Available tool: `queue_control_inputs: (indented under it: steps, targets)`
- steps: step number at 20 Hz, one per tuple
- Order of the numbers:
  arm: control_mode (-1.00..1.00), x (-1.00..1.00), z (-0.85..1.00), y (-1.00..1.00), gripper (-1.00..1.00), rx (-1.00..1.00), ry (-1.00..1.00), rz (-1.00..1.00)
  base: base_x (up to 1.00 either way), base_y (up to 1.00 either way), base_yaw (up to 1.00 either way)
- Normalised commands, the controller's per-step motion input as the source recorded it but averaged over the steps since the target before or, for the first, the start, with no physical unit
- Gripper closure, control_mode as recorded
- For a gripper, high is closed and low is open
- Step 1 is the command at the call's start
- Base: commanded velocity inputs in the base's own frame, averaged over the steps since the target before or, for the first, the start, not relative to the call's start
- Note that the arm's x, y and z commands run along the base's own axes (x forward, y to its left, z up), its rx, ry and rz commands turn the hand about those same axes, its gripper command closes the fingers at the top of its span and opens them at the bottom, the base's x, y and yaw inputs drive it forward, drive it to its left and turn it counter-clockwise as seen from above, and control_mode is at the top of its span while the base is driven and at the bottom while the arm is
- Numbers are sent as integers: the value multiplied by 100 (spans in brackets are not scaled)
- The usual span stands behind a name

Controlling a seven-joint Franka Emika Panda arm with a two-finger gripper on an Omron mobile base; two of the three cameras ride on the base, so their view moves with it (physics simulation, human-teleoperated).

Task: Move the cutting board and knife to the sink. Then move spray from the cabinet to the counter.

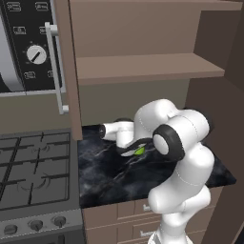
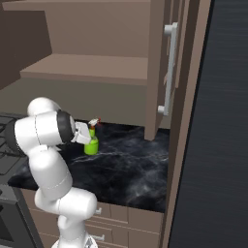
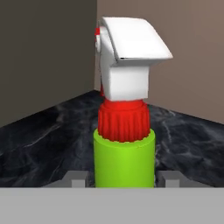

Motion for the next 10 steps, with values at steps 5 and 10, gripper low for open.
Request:
queue_control_inputs:
  steps: [5, 10]
  targets:
    - [-100, -11, -8, 0, -100, 0, -7, -1, 0, 0, 0]
    - [-100, 0, 0, 0, -100, 0, -8, 0, 0, 0, 0]
